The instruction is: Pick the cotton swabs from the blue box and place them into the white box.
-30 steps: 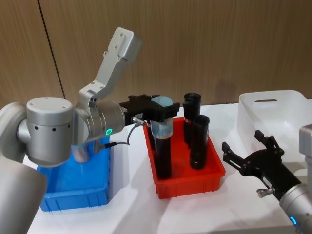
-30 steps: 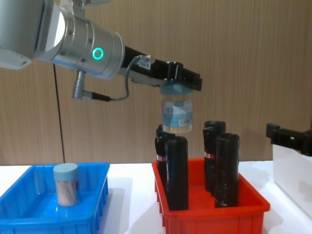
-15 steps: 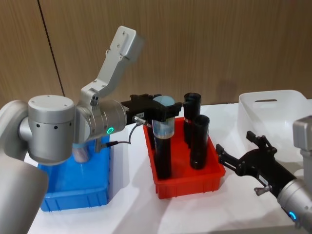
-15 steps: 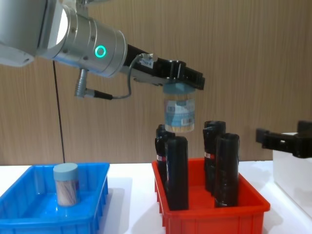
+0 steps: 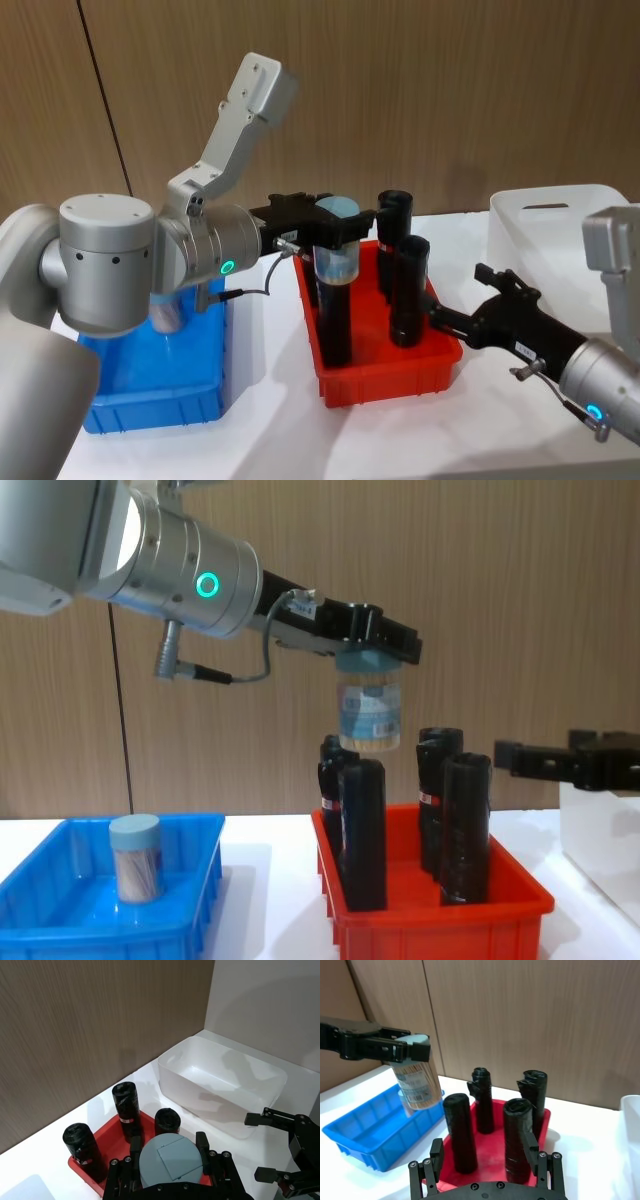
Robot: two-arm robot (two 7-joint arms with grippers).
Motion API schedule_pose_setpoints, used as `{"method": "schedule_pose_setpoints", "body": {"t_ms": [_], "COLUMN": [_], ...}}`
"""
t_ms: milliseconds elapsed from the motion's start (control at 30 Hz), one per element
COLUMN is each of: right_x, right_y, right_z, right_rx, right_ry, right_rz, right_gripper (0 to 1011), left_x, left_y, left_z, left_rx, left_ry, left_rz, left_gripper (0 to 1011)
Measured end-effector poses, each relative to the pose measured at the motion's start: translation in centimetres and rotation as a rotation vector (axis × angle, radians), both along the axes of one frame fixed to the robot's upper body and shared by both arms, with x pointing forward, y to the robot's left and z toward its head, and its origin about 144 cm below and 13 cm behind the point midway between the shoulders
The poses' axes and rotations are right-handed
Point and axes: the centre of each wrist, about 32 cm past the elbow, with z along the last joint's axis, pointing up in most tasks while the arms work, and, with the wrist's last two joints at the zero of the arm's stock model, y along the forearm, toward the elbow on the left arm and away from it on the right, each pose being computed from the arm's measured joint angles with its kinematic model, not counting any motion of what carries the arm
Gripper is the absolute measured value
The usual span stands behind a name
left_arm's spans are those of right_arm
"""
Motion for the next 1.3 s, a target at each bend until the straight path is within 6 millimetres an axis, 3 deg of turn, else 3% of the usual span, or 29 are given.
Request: {"method": "schedule_pose_setpoints", "body": {"t_ms": [500, 1300], "right_x": [2.3, 4.8], "right_y": [0.1, 2.6], "right_z": [1.0, 1.6], "right_rx": [0.061, 0.062], "right_ry": [0.019, 0.001], "right_rz": [0.110, 0.234], "right_gripper": [1002, 1002], "left_x": [0.0, 0.0], "left_y": [0.0, 0.0], "left_z": [0.0, 0.0], "left_rx": [0.000, -0.001], "left_ry": [0.000, 0.000], "left_rz": [-0.001, -0.001], "left_gripper": [666, 666]}}
